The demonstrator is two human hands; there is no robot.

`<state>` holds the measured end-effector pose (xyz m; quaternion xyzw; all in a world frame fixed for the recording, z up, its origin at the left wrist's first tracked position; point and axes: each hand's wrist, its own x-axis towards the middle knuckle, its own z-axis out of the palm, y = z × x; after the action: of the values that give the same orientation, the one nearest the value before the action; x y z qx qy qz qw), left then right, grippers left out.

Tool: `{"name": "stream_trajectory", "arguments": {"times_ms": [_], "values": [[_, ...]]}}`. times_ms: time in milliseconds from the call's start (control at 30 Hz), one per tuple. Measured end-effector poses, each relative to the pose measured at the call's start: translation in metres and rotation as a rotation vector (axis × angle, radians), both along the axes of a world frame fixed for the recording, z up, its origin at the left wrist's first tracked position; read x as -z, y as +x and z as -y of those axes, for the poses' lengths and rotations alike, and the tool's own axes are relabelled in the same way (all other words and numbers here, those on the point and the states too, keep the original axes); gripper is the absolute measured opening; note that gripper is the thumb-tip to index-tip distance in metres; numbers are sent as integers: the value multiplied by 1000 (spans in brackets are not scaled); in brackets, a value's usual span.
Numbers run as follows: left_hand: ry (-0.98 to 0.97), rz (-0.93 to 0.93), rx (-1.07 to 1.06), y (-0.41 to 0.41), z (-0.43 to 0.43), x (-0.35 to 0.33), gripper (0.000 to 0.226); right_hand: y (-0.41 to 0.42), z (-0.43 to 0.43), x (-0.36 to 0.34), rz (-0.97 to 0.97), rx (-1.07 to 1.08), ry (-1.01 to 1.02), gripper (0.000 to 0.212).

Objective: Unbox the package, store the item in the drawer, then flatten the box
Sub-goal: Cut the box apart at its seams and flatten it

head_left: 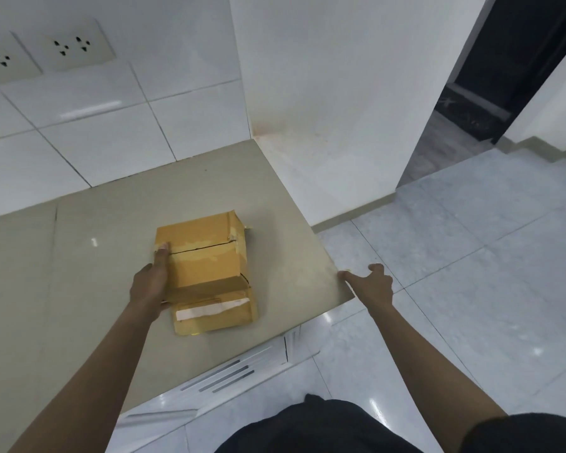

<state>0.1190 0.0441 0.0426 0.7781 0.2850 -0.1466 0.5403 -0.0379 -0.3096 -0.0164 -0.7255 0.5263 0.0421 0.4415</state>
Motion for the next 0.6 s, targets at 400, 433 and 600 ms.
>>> {"name": "stream_trajectory", "arguments": {"times_ms": [400,433,600], "values": [[-172,-96,27,-15,6,-26,69,56,-88,-78,651,-482,13,13],[-194,-102,62,-19,6,-29,66,65,-99,-86,659,-518,90,12],[-411,-62,370,-43,-2,-37,52,93,-127,-99,453,-577,220,32]]}}
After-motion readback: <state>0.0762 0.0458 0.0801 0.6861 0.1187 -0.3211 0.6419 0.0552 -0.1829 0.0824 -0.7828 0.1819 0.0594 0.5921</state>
